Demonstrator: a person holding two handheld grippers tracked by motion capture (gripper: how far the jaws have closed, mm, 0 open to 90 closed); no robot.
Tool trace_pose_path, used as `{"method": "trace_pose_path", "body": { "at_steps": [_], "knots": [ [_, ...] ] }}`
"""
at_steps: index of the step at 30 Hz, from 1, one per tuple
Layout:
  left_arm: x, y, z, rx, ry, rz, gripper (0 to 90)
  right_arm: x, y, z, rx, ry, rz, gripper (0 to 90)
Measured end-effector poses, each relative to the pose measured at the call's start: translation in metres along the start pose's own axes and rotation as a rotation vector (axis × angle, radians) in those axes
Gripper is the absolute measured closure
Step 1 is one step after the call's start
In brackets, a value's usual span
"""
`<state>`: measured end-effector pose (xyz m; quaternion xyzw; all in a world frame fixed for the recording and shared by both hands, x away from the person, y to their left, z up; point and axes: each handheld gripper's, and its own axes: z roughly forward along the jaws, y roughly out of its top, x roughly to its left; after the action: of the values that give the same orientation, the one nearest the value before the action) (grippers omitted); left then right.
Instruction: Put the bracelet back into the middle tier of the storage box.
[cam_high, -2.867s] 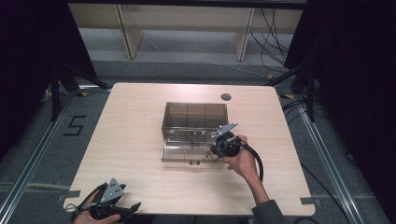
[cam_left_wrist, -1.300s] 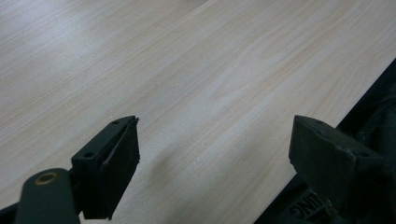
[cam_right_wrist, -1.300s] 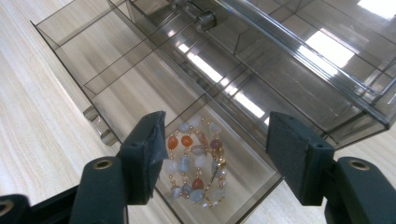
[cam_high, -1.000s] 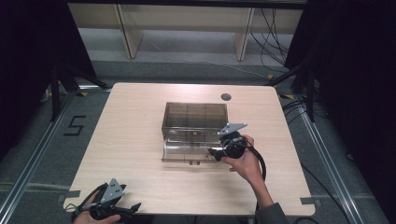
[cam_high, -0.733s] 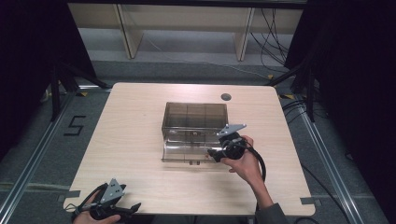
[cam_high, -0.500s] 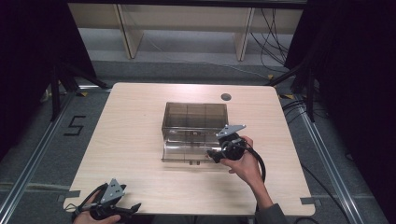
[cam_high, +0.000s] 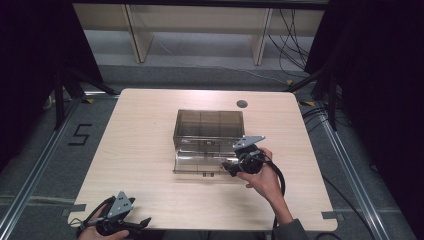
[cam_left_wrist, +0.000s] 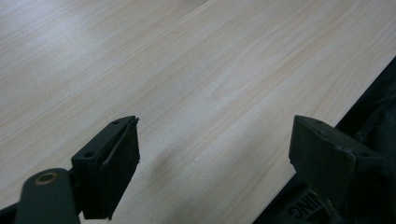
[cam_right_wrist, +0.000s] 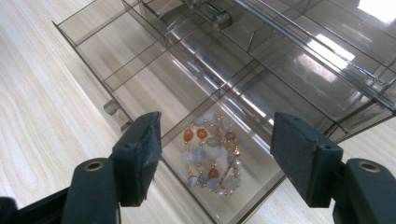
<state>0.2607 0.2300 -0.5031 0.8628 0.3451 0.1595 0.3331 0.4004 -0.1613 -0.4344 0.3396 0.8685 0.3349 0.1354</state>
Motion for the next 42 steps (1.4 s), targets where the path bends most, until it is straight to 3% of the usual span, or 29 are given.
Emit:
{"method": "trace_pose_path", "body": {
  "at_steps": [1,2,5,6,8,13,14,17,18,19,21,22,24,25,26,28,29,32,34,35,38,39,42],
  "knots": [
    [0.000,0.000,0.000,0.000,0.000,0.000,16.2,0.000,0.000,0.001,-0.008,-0.001,-0.004,34.4],
    [0.002,0.000,-0.001,0.020,0.003,0.030,16.2,0.000,-0.001,0.003,-0.034,-0.008,-0.016,34.4],
    [0.002,0.000,-0.001,0.020,0.004,0.030,16.2,0.001,-0.001,0.002,-0.016,0.004,-0.031,34.3],
    [-0.001,0.000,0.002,-0.023,0.008,-0.022,16.1,0.002,-0.002,0.000,-0.006,0.004,-0.012,34.3],
    [-0.002,0.000,0.002,-0.028,0.007,-0.027,16.1,0.003,-0.002,0.003,-0.035,0.004,-0.020,34.0],
    [-0.002,0.000,0.002,-0.024,0.008,-0.026,16.1,0.005,-0.002,0.001,-0.020,0.020,-0.033,33.8],
    [-0.003,-0.001,0.002,-0.024,0.007,-0.041,16.2,0.006,-0.002,0.001,-0.026,0.011,-0.016,33.7],
    [-0.001,0.000,0.001,-0.021,0.004,-0.021,16.2,0.007,-0.002,0.001,-0.021,0.024,-0.033,33.5],
    [-0.002,0.000,0.002,-0.022,0.007,-0.024,16.1,0.009,-0.003,0.003,-0.047,0.019,-0.038,33.4],
    [-0.003,-0.001,0.002,-0.029,0.010,-0.046,16.2,0.009,-0.003,0.001,-0.026,0.028,-0.039,33.3],
    [-0.002,0.000,0.002,-0.028,0.009,-0.034,16.1,0.011,-0.004,0.000,-0.014,0.023,-0.016,33.3],
    [-0.002,0.000,0.002,-0.024,0.007,-0.030,16.1,0.011,-0.005,0.002,-0.046,0.026,-0.029,33.3],
    [-0.002,0.000,0.002,-0.024,0.005,-0.024,16.2,0.012,-0.005,-0.001,-0.009,0.022,-0.024,33.0],
    [-0.003,0.000,0.002,-0.033,0.004,-0.044,16.1,0.012,-0.006,0.000,-0.015,0.021,-0.020,32.9],
    [-0.001,0.000,0.003,-0.028,0.009,-0.024,16.1,0.013,-0.006,0.001,-0.032,0.013,-0.019,32.9],
    [-0.002,-0.001,0.003,-0.029,0.012,-0.039,16.1,0.013,-0.006,0.001,-0.046,0.023,-0.049,32.9],
    [-0.002,0.000,0.002,-0.025,0.008,-0.027,16.2,0.013,-0.006,0.000,-0.048,0.026,-0.056,32.9],
    [-0.002,0.000,0.002,-0.026,0.005,-0.028,16.1,0.017,-0.007,-0.004,-0.017,0.032,-0.030,32.7],
    [-0.002,0.000,0.002,-0.025,0.007,-0.036,16.2,0.019,-0.007,-0.003,-0.035,0.023,-0.031,32.6],
    [-0.001,0.000,0.002,-0.021,0.009,-0.020,16.2,0.019,-0.007,-0.004,-0.030,0.020,-0.037,32.6],
    [-0.003,-0.001,0.002,-0.028,0.005,-0.050,16.1,0.020,-0.007,-0.006,-0.027,0.035,-0.045,32.4],
    [-0.001,0.000,0.002,-0.020,0.007,-0.023,16.2,0.020,-0.007,-0.006,-0.029,0.040,-0.058,32.4],
    [-0.002,0.000,0.002,-0.020,0.009,-0.023,16.2,0.023,-0.011,-0.004,-0.047,0.036,-0.037,32.4]
  ]
}}
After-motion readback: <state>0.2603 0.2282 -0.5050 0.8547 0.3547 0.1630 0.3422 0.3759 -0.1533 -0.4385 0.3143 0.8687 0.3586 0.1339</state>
